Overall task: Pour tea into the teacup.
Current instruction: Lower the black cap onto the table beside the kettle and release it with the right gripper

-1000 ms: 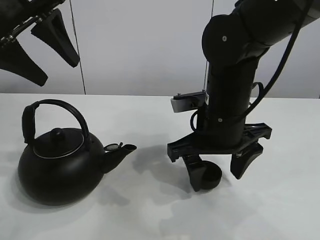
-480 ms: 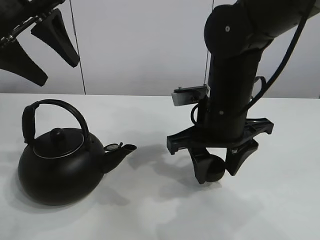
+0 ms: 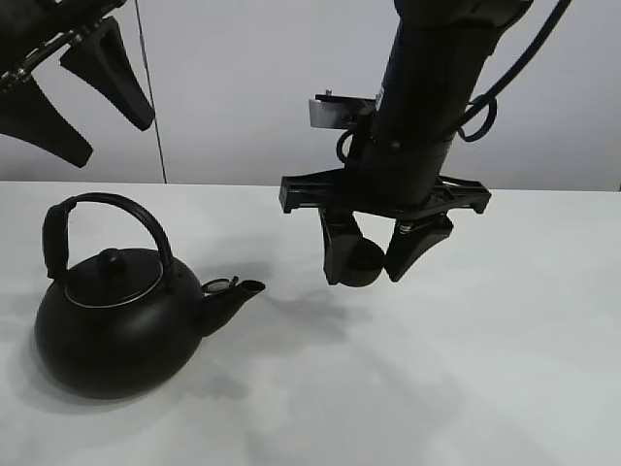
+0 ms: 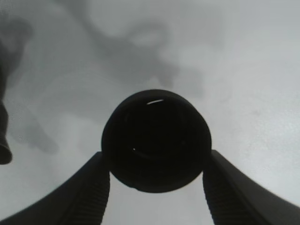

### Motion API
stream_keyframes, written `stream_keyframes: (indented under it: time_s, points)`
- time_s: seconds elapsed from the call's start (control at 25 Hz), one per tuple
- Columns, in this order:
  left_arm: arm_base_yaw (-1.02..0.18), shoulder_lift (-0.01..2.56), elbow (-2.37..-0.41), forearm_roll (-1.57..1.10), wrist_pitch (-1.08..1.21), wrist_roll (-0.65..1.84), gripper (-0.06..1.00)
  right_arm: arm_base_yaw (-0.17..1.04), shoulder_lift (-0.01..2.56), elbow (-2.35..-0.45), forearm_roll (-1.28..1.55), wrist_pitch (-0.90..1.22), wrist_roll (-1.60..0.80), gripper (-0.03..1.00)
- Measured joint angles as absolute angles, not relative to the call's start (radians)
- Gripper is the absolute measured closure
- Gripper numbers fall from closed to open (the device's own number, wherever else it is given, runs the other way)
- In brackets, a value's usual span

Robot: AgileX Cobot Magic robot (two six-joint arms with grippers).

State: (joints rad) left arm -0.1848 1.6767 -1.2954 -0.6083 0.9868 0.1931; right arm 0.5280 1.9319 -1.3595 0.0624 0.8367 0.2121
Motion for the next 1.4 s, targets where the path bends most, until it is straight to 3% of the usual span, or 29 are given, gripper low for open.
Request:
stream_keyframes:
  time_s: [0.4, 0.76, 1.4]
  points:
    - [-0.185, 1.677, -1.295, -0.608, 0.977, 0.193, 0.47, 0.605, 1.995, -1.382, 0.091, 0.740, 0.208, 0.57]
    - [-0.185, 1.677, -1.295, -0.608, 0.944, 0.193, 0.47, 0.606, 2.120, -1.485, 0.090, 0.735, 0.228, 0.57]
    - [-0.185, 1.677, -1.295, -0.608, 0.937, 0.193, 0.47, 0.580, 2.160, -1.500, 0.088, 0.778, 0.260, 0.57]
